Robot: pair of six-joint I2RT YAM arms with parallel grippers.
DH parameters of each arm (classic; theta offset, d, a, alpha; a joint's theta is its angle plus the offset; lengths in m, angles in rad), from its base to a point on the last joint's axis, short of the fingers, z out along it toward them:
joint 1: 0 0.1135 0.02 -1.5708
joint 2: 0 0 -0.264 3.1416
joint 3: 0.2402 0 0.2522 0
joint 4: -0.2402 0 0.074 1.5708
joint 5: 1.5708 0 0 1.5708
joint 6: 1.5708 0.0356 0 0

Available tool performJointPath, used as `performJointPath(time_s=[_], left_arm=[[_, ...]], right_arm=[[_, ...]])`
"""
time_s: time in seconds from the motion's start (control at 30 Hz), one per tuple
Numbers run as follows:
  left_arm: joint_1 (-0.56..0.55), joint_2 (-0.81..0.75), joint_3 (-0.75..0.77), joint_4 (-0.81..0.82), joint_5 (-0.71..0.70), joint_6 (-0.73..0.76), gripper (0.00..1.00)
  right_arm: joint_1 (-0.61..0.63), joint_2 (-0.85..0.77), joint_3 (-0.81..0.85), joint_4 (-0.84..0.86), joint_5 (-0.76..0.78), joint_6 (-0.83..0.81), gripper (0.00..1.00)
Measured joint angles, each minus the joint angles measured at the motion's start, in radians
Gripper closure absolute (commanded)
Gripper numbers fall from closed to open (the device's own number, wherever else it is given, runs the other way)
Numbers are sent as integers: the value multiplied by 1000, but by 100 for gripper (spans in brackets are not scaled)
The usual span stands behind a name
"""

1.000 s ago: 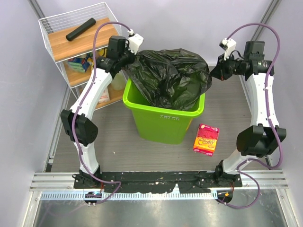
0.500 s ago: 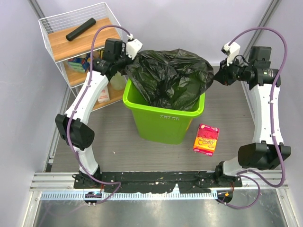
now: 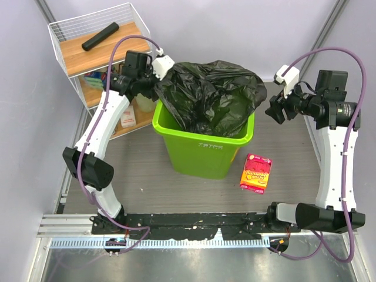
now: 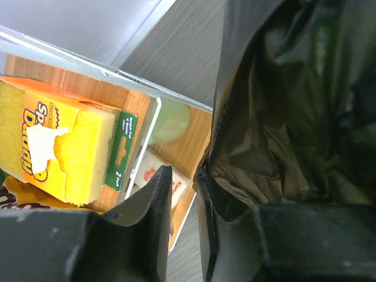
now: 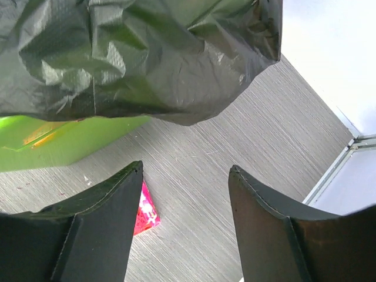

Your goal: Put the trash bags into the trash bin

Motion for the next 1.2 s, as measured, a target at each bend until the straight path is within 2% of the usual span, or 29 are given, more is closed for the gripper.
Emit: performJointPath(time_s=[0.1, 0.3, 0.43, 0.5, 0.73, 1.2], left_arm=[[3, -8, 0, -32, 2, 7, 54], [11, -19, 23, -84, -2, 6, 38], [8, -23, 66, -101, 0, 5, 16], [7, -31, 79, -101, -1, 0, 10], [6, -55, 92, -84, -29, -31, 4], [7, -80, 92, 68, -158, -58, 0]], right_arm=[[2, -7, -12, 0, -14, -6, 35], [2, -7, -29, 0, -23, -9, 35], [2, -11, -40, 0, -23, -9, 35], [2, -14, -45, 0, -23, -9, 35], [2, -29, -50, 0, -20, -8, 35], [2, -31, -36, -40, -21, -20, 34]])
